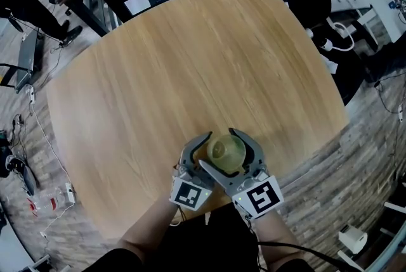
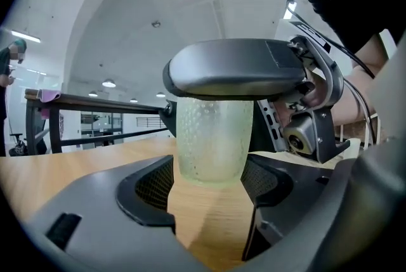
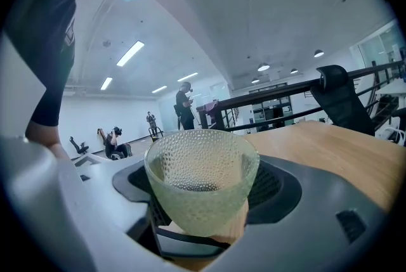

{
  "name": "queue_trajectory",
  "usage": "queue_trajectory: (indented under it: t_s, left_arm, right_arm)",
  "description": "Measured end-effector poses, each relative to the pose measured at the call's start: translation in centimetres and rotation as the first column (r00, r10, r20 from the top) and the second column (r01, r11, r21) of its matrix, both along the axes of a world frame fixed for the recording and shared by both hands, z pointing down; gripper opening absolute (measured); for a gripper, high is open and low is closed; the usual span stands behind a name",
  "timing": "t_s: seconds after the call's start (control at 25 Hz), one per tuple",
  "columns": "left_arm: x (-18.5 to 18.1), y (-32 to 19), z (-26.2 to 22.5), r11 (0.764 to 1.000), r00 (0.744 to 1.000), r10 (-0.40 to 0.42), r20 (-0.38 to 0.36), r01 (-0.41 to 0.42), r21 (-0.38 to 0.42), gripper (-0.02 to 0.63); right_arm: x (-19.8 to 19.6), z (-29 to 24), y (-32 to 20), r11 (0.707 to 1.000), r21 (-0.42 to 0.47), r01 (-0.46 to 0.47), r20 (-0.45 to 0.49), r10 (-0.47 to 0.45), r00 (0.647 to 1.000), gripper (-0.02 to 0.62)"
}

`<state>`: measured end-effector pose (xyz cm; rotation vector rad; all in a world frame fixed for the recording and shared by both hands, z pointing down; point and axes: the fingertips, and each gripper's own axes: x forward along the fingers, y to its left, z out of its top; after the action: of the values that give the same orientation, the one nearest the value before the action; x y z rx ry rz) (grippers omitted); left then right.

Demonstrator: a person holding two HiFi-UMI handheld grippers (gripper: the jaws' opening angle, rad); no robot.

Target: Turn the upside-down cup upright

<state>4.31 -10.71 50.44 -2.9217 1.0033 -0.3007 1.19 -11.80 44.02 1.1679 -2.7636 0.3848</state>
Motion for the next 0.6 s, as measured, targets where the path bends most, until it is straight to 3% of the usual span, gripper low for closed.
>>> queue_trajectory:
  t_s: [0.12, 0.32, 0.6]
  left_arm:
    - [-0.3, 0.4, 0.1, 1.000, 1.000, -0.002, -0.005, 0.002, 0.000, 0.296]
    - [-0.2, 0.7, 0.4, 1.000, 1.000, 0.003, -0.003, -0.003, -0.015, 0.295]
    - [-0.4, 0.7, 1.2, 1.000, 0.998, -0.009, 0.055, 0.010, -0.022, 0.291]
  right_arm:
    - [-0.1, -0.1, 0.1, 1.000, -0.004, 0.002, 0.023, -0.002, 1.000, 0.397]
    - [0.3, 0.3, 0.2, 1.000, -0.016, -0.015, 0.050, 0.016, 0.999, 0.397]
    - [0.9, 1.1, 0.0, 0.998, -0.057, -0.012, 0.076, 0.016, 0.997, 0.397]
